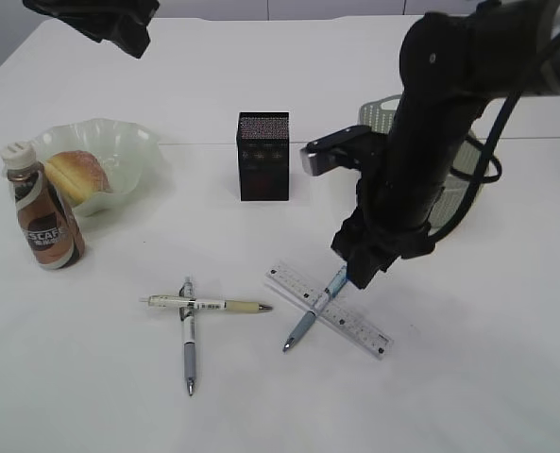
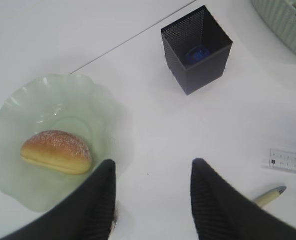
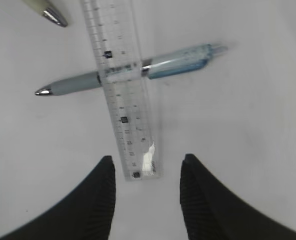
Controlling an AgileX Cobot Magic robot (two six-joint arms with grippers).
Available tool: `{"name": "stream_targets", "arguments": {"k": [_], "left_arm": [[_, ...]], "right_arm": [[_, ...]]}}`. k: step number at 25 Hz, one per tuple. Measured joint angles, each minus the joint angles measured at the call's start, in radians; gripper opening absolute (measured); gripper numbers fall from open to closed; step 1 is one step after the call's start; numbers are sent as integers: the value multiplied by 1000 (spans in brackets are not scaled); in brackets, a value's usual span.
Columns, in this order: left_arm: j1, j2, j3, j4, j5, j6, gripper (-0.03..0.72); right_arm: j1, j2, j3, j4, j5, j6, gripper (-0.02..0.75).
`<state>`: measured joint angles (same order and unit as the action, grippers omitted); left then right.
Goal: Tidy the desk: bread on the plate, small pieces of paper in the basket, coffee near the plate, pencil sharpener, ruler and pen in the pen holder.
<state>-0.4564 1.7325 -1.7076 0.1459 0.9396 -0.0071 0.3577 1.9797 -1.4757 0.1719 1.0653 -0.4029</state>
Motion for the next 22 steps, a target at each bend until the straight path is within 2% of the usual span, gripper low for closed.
{"name": "stream_targets", "arguments": {"k": [4,9,22], "left_arm": [[0,-11,0,32,41,0,360],[0,-13,0,57,66,0,360],[0,-13,0,69,74,0,360]], "right_arm": [[20,0,70,64,-103,-52,317],[22,0,72,149,-162,-76,317],[22,0,72,158,-194,-81,323]]}}
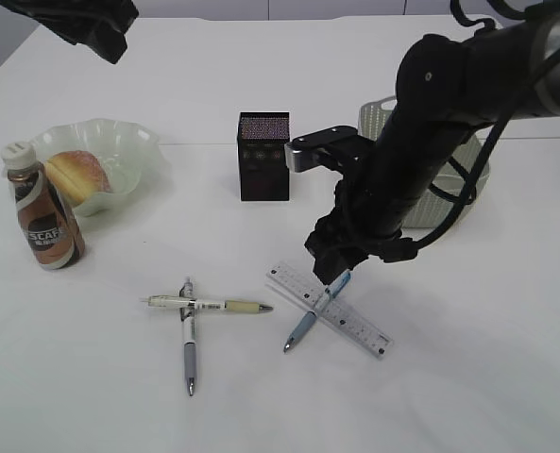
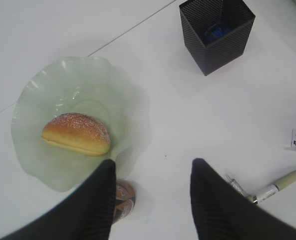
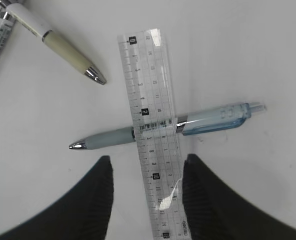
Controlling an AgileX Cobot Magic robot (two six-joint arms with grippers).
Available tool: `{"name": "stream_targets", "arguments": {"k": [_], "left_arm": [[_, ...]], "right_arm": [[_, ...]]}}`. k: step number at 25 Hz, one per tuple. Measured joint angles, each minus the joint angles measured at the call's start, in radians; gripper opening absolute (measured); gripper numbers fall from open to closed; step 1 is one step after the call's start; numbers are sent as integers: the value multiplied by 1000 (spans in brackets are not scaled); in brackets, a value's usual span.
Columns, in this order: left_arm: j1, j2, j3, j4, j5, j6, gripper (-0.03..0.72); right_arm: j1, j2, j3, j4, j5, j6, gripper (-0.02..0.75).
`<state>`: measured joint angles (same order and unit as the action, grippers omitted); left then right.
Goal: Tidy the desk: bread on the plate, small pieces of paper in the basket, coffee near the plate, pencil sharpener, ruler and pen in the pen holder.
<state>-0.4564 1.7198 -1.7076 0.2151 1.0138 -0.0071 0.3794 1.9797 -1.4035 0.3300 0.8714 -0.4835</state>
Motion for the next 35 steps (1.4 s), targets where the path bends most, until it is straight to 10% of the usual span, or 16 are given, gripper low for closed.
{"name": "stream_targets", "arguments": {"k": [7,35], "left_arm": [[0,0,0,8,4,0,360],[0,0,0,22,10,0,360]], "right_arm": [[0,42,0,2,-6,-7,460],[0,147,0,15,-24,-176,470]]}}
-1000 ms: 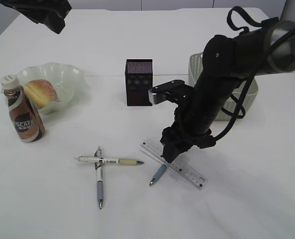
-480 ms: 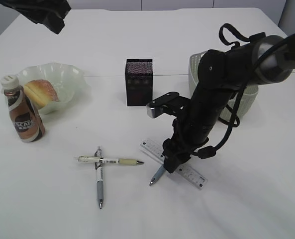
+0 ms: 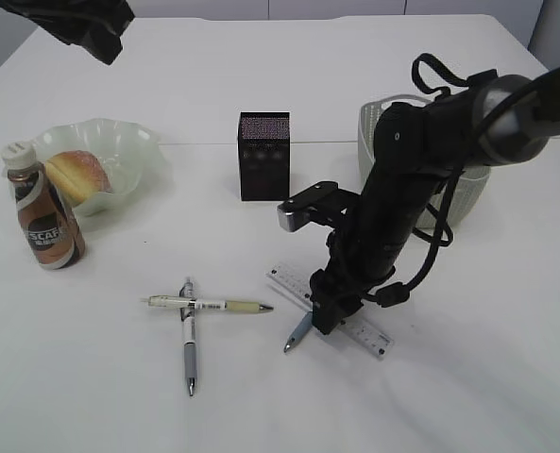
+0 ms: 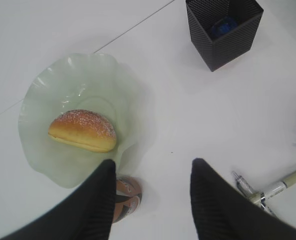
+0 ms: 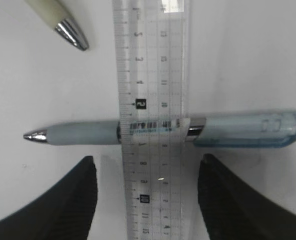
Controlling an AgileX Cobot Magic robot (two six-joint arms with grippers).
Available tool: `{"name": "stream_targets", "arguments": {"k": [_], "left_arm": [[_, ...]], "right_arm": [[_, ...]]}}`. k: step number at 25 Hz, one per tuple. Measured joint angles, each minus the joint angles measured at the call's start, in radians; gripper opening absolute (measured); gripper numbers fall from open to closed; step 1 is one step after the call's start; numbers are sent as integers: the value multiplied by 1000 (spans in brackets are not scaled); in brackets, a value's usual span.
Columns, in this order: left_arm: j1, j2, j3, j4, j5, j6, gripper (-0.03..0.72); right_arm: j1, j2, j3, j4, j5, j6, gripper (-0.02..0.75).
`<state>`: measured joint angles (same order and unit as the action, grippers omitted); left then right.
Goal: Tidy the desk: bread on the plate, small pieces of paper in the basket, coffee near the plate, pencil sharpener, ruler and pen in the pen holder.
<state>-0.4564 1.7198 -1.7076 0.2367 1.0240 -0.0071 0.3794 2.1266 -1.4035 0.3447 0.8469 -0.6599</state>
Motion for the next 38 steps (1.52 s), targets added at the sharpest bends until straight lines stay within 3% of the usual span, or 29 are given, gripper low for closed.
{"name": "stream_targets", "arguments": {"k": [14,16,21,26,38], "left_arm": [[0,0,0,0,2,0,359],[0,0,0,0,2,0,355],[0,0,0,2,2,0,352],[0,0,0,2,2,0,351],[0,0,0,2,4,0,351]], "right_arm": [[0,15,-2,2,-2,-3,468],[0,17,-3,3,-2,-3,442],[0,25,-8,5,-10,-3,259],[0,28,-12,9,-8,8,246],[0,53,-187,9,255,84,244]]}}
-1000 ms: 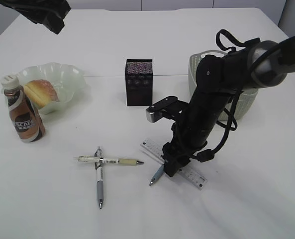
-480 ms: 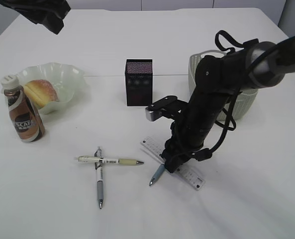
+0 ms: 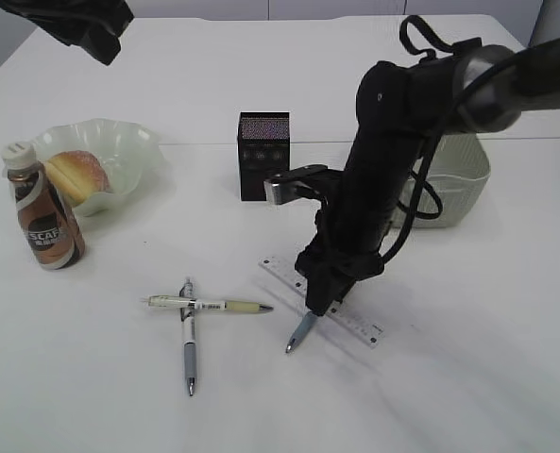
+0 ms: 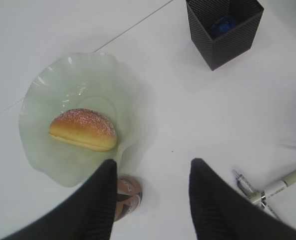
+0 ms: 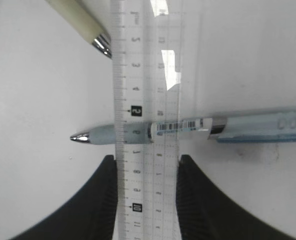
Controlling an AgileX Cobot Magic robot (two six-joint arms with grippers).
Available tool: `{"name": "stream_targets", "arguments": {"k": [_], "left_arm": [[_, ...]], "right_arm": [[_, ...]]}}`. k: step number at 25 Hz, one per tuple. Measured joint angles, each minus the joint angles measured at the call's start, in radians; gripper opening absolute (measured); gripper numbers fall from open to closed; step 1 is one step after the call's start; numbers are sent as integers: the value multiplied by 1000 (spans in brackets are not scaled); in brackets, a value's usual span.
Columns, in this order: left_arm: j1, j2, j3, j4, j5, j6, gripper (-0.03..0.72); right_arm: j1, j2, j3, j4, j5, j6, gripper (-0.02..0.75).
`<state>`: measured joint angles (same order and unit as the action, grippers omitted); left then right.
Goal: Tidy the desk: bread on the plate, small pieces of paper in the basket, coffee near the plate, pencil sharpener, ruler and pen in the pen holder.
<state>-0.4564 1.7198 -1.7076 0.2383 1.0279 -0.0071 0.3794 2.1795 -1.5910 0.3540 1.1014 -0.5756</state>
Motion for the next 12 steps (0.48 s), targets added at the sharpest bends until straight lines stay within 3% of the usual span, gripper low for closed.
{"name": "stream_targets", "arguments": {"k": [5,12], "left_arm": [[0,0,0,1,0,0,350],[0,0,0,1,0,0,350]], "right_arm": [[0,0,-63,0,89,78,244],[0,0,-114,3,99,105,244]]}}
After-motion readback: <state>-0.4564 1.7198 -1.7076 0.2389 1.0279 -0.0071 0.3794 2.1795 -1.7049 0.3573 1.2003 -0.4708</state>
